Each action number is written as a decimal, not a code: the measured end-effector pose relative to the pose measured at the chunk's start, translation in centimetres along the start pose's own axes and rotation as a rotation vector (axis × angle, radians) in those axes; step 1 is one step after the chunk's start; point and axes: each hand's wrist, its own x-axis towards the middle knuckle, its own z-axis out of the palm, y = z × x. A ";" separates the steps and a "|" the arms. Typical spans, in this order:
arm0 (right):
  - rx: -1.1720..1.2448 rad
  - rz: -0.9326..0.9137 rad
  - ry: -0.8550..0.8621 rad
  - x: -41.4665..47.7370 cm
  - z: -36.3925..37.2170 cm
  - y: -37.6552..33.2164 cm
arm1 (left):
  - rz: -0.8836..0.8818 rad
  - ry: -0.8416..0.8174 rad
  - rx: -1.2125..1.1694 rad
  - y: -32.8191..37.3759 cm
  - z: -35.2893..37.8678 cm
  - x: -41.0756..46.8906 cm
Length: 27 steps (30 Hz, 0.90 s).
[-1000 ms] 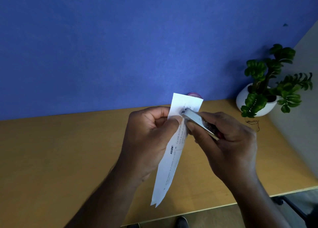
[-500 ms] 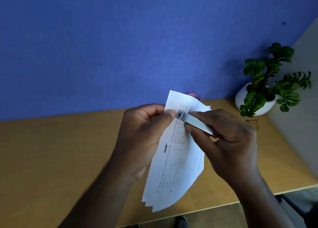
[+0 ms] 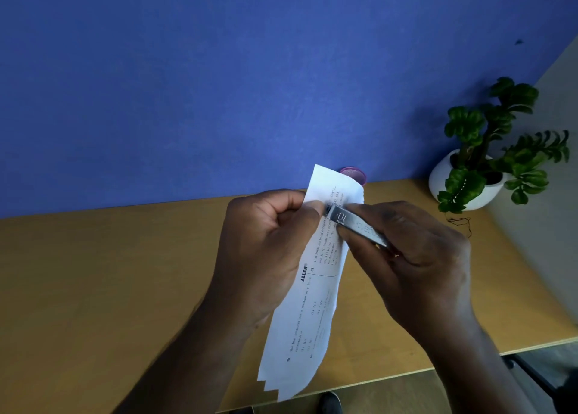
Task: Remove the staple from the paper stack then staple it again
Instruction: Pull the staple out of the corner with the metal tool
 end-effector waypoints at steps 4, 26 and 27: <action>0.007 0.011 -0.002 0.0 0.1 0.0 | 0.009 0.001 -0.006 -0.2 0.1 0.1; 0.189 0.161 0.083 -0.9 1.5 0.5 | -0.066 -0.045 -0.073 -1.6 0.4 0.1; 0.250 0.208 0.090 -0.9 1.6 0.5 | -0.084 -0.041 -0.082 -1.8 0.3 0.2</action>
